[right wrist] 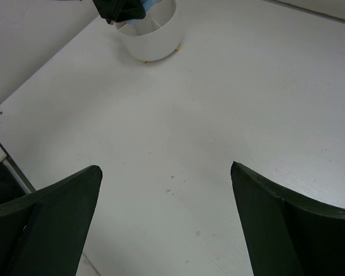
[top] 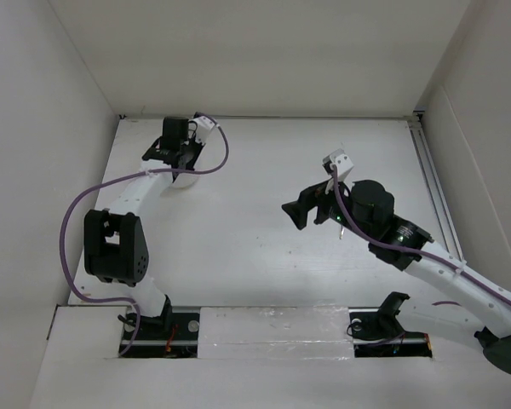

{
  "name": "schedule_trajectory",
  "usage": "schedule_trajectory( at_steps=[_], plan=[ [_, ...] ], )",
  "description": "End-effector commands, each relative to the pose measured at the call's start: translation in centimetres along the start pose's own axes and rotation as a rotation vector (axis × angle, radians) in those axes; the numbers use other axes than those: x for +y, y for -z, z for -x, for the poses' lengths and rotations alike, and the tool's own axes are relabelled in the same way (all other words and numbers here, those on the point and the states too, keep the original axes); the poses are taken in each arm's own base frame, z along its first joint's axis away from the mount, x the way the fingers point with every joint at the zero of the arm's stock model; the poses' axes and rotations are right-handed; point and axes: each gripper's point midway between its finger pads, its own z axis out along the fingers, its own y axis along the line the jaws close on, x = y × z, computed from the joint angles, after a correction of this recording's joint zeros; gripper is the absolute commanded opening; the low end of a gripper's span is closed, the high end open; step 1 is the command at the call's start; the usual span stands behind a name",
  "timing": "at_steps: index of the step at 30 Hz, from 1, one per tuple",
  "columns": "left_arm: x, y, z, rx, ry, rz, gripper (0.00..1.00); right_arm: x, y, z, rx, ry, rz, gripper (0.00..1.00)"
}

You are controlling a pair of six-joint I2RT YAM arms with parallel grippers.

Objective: Sort the stationery into containers
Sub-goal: Place the pen in the storage box.

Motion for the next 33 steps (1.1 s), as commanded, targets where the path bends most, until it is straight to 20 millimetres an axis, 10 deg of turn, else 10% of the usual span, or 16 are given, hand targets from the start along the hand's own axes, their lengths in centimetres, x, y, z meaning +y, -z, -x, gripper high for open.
schedule_trajectory(
  at_steps=[1,16,33],
  plan=[
    [0.7,0.6,2.9,-0.054,-0.012,-0.005,0.0,-0.1,-0.1,1.6,-0.062,0.01,0.008,1.0],
    [-0.8,0.4,2.3,-0.041,-0.127,-0.101,0.0,0.2,1.4,2.2,-0.102,0.008,0.047,1.0],
    [2.8,0.2,0.7,-0.029,-0.146,0.024,0.0,0.6,1.5,1.3,-0.085,0.0,0.079,1.0]
  ],
)
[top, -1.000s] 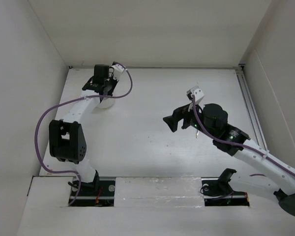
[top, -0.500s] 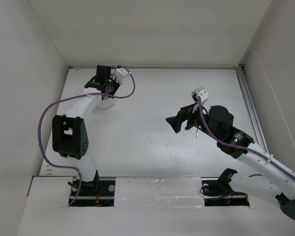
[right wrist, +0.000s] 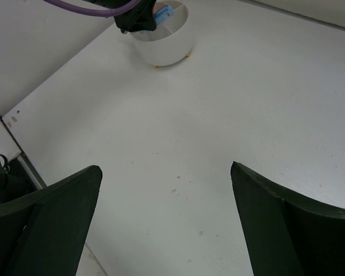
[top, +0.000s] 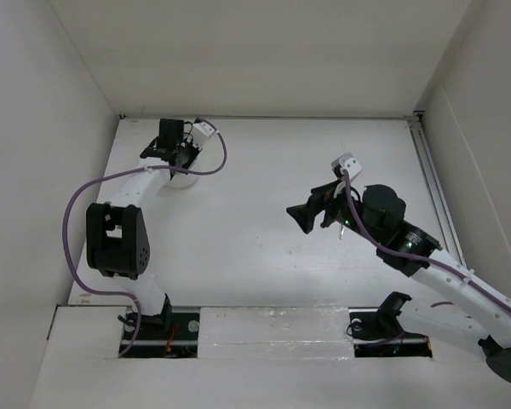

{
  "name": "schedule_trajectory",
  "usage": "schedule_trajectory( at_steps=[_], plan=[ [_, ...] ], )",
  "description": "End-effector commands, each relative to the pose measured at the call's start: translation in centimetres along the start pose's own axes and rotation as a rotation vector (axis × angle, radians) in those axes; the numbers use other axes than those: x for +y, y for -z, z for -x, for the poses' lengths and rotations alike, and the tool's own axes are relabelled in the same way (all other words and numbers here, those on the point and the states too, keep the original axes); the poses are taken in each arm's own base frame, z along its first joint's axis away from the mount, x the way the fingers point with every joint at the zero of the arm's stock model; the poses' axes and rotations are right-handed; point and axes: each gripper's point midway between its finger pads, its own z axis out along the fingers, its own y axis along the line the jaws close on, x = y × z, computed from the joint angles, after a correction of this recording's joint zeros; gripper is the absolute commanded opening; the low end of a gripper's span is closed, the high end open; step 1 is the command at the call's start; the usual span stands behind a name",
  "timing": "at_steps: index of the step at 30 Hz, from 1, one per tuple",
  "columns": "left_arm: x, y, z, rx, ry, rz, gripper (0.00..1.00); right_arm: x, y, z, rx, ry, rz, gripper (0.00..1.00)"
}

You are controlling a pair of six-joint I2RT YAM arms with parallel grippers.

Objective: Sort the stationery into containers
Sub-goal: Place the pen in the storage box.

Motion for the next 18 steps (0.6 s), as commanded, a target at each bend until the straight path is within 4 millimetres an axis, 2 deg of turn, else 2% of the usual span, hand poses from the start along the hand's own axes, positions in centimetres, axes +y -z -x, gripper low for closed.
schedule_trajectory(
  at_steps=[1,7,13,18],
  plan=[
    [1.8,1.8,2.2,-0.074,-0.027,0.07,0.0,0.4,-0.1,1.0,-0.047,0.008,0.025,1.0],
    [1.5,1.3,1.0,-0.058,-0.035,0.088,0.0,0.3,0.1,0.8,-0.047,0.008,0.025,1.0],
    [1.9,2.2,1.1,-0.092,-0.052,0.122,0.0,0.3,0.1,0.8,-0.047,0.008,0.025,1.0],
    [1.7,1.9,0.4,-0.078,-0.051,0.128,0.0,0.3,0.1,0.8,-0.047,0.008,0.025,1.0]
  ],
)
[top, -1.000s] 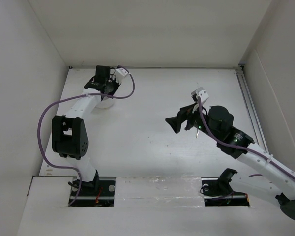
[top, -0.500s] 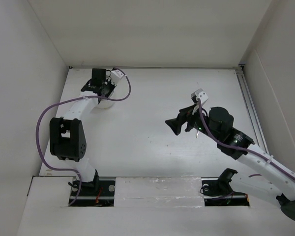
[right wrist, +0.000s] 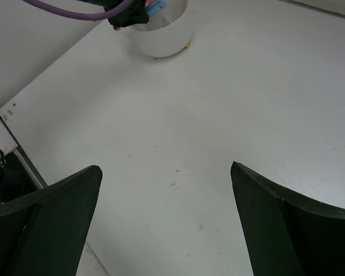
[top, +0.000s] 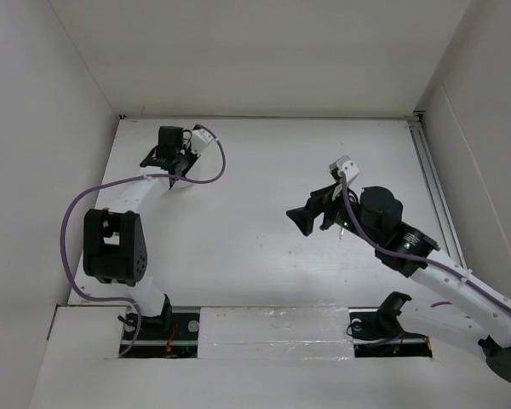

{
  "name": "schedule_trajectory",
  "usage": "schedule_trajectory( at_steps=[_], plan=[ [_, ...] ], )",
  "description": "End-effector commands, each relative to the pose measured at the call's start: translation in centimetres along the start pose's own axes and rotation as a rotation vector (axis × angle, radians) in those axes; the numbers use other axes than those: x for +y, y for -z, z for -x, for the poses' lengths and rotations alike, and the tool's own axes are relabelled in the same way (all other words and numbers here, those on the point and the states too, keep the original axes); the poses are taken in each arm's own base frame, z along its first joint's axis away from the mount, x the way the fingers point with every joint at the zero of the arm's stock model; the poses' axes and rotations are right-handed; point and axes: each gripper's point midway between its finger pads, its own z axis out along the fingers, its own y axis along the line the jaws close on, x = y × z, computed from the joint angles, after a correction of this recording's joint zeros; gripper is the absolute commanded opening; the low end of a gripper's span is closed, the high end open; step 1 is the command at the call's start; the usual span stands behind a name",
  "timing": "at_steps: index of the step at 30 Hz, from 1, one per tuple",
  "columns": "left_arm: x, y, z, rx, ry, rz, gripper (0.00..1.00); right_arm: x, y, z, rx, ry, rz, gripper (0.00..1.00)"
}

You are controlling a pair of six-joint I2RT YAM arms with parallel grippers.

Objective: Sort the stationery into containers
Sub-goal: Place the pen in the storage box.

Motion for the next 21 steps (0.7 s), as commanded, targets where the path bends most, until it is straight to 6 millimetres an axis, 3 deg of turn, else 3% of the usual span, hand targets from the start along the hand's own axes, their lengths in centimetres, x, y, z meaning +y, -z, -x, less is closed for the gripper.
schedule_trajectory(
  at_steps=[1,14,21],
  plan=[
    [1.6,1.1,1.9,-0.067,-0.011,0.059,0.0,0.5,0.3,2.0,-0.072,0.009,0.024,1.0],
    [2.0,0.2,1.2,-0.045,-0.009,0.093,0.0,0.9,0.2,2.1,-0.079,0.01,0.035,1.0],
    [0.8,-0.6,0.2,-0.03,-0.012,0.061,0.0,0.9,0.2,2.1,-0.079,0.01,0.035,1.0]
  ],
)
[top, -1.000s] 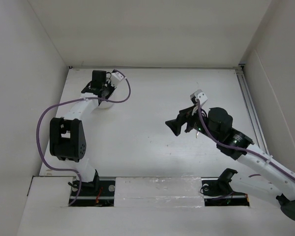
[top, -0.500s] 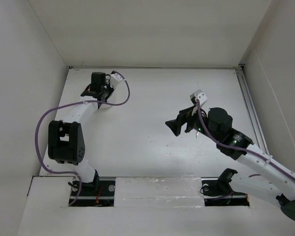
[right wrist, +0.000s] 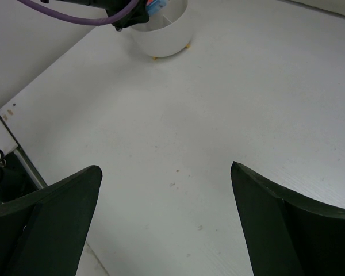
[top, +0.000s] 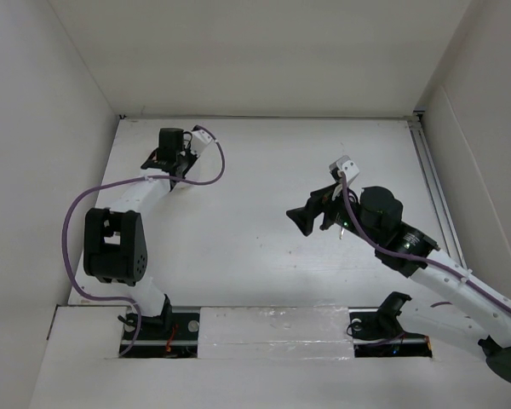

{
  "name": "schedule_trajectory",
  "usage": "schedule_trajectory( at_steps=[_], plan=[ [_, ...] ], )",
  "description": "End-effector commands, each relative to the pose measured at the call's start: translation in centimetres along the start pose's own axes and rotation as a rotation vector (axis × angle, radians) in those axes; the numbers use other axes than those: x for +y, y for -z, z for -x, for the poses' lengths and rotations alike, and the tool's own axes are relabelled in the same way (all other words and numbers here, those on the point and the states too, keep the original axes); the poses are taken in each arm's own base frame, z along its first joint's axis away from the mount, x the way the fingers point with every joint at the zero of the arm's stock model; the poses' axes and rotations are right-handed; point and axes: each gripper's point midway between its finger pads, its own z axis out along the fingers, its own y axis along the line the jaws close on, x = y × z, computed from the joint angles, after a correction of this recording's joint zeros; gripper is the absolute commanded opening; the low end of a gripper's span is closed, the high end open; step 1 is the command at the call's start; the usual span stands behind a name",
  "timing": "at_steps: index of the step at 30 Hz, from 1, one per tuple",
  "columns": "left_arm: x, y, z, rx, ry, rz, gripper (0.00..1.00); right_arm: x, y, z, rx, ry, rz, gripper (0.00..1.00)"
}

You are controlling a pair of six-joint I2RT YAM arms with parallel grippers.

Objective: Sort the stationery into containers
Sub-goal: Place the pen in the storage box.

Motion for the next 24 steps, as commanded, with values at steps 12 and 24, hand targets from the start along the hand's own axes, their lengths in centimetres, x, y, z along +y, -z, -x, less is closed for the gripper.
schedule_trajectory(
  at_steps=[12,24],
  plan=[
    [-0.2,-0.9,-0.6,0.002,0.011,0.016,0.0,0.9,0.5,2.4,-0.088,0.011,0.037,1.0],
    [0.3,-1.3,-0.7,0.02,0.03,0.043,0.03,0.9,0.5,2.4,-0.088,0.011,0.037,1.0]
  ],
)
